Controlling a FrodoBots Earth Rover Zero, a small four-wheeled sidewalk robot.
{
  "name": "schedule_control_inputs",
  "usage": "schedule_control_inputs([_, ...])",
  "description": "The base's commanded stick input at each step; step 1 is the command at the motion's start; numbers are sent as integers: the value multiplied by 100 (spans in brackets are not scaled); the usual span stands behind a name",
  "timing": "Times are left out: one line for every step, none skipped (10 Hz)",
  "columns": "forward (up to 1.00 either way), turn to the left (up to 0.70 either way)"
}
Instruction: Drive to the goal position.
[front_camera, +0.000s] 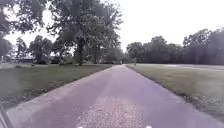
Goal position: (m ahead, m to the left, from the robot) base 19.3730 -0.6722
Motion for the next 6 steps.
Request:
schedule_control_inputs([4,0])
schedule_control_inputs([4,0])
schedule_control_inputs([5,0])
schedule_control_inputs([5,0])
schedule_control_inputs([6,0])
schedule_control_inputs([6,0])
